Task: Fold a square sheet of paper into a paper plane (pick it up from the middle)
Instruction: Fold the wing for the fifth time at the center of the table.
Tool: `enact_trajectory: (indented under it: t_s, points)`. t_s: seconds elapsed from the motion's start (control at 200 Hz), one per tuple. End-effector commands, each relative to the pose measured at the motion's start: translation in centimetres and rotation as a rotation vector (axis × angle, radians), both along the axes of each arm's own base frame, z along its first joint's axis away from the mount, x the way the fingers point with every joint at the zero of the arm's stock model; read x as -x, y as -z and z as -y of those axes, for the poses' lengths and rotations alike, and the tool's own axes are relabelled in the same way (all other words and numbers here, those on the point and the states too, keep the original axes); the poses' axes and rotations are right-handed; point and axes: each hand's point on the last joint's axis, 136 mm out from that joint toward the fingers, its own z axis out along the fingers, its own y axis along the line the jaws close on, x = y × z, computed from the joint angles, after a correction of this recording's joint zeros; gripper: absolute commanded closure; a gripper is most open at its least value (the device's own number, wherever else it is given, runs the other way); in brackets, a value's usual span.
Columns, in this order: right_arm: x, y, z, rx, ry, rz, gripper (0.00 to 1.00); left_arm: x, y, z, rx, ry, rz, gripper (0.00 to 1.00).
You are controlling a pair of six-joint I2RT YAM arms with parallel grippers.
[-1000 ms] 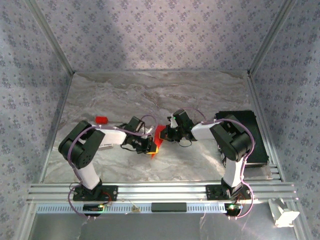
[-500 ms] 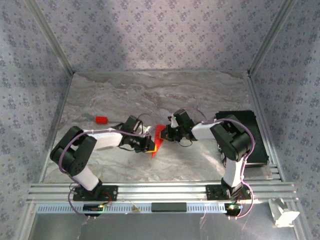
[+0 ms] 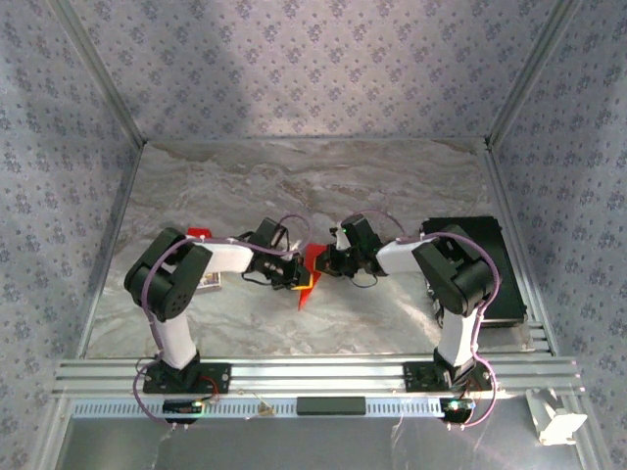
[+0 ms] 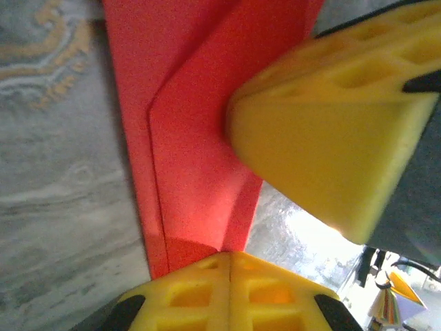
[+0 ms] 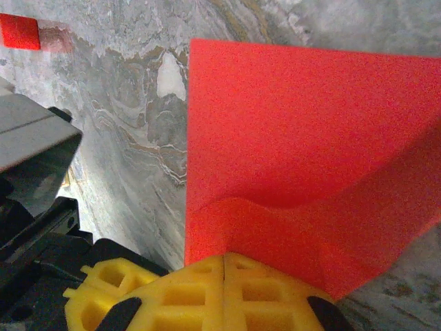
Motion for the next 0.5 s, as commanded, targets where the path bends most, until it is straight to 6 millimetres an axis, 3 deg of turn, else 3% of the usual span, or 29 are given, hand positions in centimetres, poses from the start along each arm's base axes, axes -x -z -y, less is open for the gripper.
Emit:
enact_trajectory:
  t_s: [0.0, 0.16, 0.3, 0.415, 0.495]
  points:
    - [0.6, 1.3, 1.7, 0.058, 0.03, -0.039, 0.95, 0.6, 2.3, -1.6, -0.086, -0.022, -0.015, 1.0]
    - [-0.5, -0.9, 2.8, 0.062, 0.045, 0.018, 0.93, 3.0, 3.7, -3.1, -0.115, -0.022, -0.067, 1.0]
    - [-1.1, -3.0, 4.0, 0.097, 0.036, 0.087, 0.92, 3.6, 3.4, -2.7, -0.066, 0.006, -0.074, 1.0]
    - [-0.5, -4.1, 2.5, 0.063, -0.037, 0.112, 0.92, 3.2, 3.3, -2.4, -0.062, 0.016, -0.069, 1.0]
    - [0.1, -3.8, 1.1, 0.054, -0.071, 0.111, 0.92, 3.0, 3.2, -2.2, -0.06, 0.017, -0.063, 1.0]
